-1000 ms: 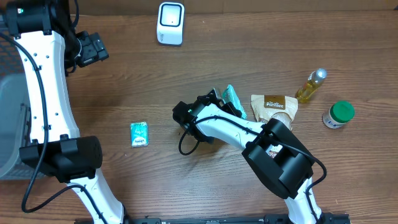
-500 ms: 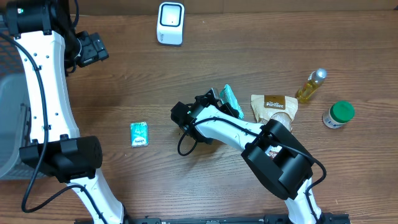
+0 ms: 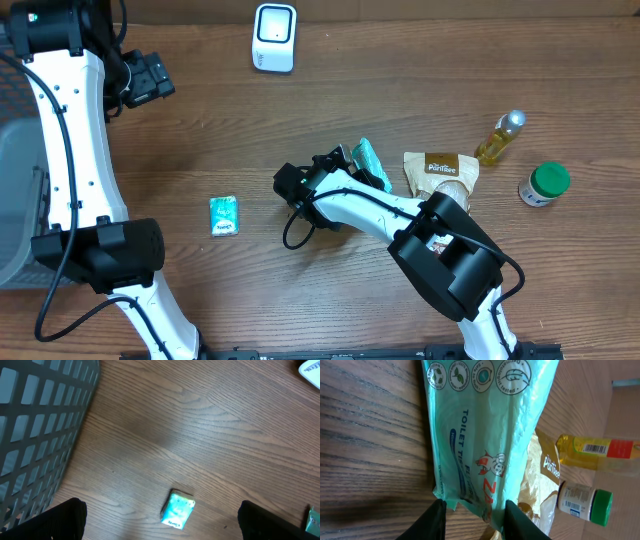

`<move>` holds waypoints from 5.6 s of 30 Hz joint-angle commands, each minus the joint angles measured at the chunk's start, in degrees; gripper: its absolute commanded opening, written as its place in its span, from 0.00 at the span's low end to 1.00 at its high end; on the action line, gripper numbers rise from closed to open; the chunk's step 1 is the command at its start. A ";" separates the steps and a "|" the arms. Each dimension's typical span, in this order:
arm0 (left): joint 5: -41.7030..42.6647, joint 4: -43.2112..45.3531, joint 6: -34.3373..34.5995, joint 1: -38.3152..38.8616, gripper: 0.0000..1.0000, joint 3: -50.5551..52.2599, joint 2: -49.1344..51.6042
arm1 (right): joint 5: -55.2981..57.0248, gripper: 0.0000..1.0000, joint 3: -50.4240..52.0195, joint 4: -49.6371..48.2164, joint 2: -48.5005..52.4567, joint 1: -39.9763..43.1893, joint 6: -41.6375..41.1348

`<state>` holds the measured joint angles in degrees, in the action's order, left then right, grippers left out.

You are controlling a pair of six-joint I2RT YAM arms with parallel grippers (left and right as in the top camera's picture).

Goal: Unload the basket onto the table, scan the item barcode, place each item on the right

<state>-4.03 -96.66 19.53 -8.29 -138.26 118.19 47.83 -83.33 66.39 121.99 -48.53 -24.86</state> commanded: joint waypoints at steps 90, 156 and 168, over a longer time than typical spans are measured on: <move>0.48 -0.13 -0.24 0.07 1.00 0.22 -1.31 | -69.24 0.20 -5.44 -22.75 -6.16 6.01 4.42; 0.48 -0.13 -0.24 0.07 1.00 0.22 -1.31 | -56.92 0.51 -15.65 0.83 1.77 8.50 -4.26; 0.50 -0.13 -0.24 0.07 1.00 0.22 -1.31 | -66.01 0.60 -14.88 -8.09 1.79 11.82 2.40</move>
<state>-4.03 -96.66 19.53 -8.29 -138.26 118.19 -15.14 -98.24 58.74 124.36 -36.51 -25.26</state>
